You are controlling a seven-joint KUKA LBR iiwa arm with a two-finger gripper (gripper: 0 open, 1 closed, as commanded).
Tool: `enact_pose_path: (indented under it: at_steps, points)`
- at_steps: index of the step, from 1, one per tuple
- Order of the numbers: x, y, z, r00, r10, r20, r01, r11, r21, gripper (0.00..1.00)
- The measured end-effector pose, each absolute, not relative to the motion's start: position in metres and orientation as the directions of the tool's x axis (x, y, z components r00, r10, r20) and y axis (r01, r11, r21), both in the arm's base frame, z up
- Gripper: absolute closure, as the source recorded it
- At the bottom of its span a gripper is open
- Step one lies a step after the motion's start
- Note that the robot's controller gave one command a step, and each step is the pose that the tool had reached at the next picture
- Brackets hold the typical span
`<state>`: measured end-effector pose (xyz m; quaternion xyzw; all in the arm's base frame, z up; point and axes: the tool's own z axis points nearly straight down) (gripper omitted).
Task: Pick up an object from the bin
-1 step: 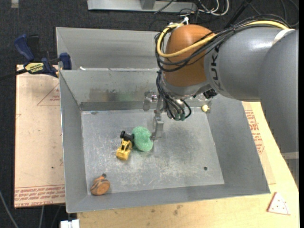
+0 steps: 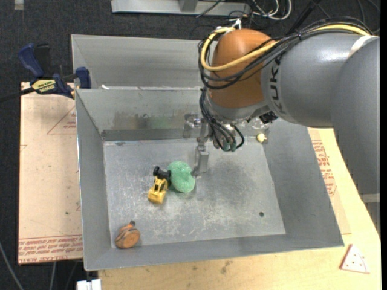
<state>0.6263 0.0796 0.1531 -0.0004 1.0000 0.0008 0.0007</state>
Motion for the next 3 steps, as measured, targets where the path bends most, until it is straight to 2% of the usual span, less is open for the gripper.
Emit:
enact_pose_path:
  at_steps: [1,2,3]
  points:
    - [0.609,0.076,0.085,-0.995,0.101,-0.003,0.101,0.995,0.003,0.0]
    - [0.593,0.062,0.084,-0.979,0.203,0.003,0.203,0.979,0.001,0.0]
    - [0.568,0.097,0.098,-0.968,0.251,0.001,0.251,0.968,0.001,0.0]
